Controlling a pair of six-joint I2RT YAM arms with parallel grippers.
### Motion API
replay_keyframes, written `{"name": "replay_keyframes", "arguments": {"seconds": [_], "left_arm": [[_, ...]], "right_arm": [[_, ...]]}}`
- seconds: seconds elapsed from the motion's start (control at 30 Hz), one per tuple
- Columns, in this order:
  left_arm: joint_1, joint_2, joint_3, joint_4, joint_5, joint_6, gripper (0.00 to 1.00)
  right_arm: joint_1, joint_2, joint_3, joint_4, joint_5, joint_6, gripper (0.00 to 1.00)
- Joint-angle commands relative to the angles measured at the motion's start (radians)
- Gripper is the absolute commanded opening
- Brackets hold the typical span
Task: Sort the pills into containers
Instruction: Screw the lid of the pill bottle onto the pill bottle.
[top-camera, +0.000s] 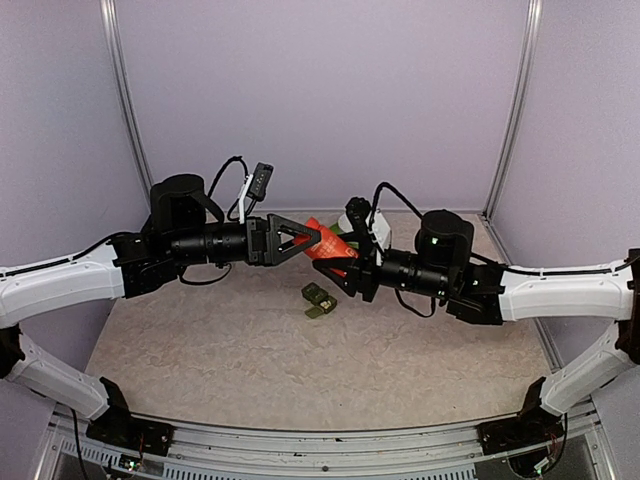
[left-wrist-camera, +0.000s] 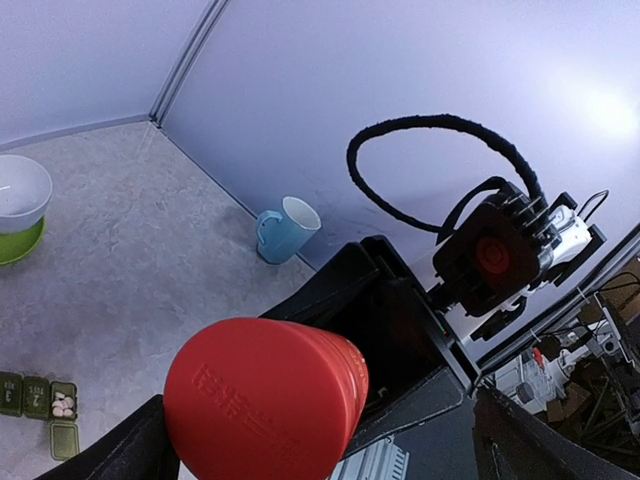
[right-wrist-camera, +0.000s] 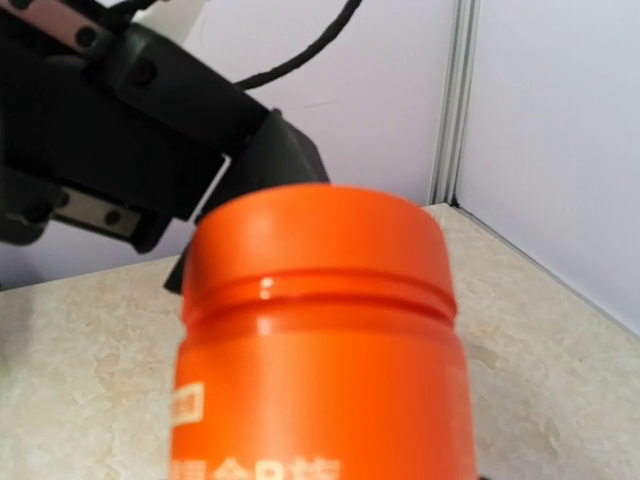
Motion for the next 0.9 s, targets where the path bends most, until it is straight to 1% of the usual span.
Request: {"name": "replay_keyframes", "arguments": {"seconds": [0.0,0.27,0.47,0.7,0.87], "left_arm": [[-0.005,-0.004,0.018,0.048,0.034,0.008,0.99],[-0.005,-0.016,0.021,0.067,0.035,0.012,0.99],[-0.005,-0.014,0.027,0.057,0.043,0.016,0.99],[-0.005,-0.013,0.050,-0.070,-0.001,-0.036,0.99],[-0.002,-0.012,0.065,-0.145,-0.021,-0.057,0.99]], "right_arm": [[-0.005,0.051,0.017,0.003,0.005,0.011,0.18],[0.048,0.122,0.039,-0.027,-0.055,-0.033,0.18],[0.060,0.131,0.039,-0.033,-0.061,-0.046,0.17],[0.061,0.062,0.011,-0.019,-0.034,-0.117,0.18],[0.060,0.020,-0.012,-0.010,0.021,-0.177,0.18]]}}
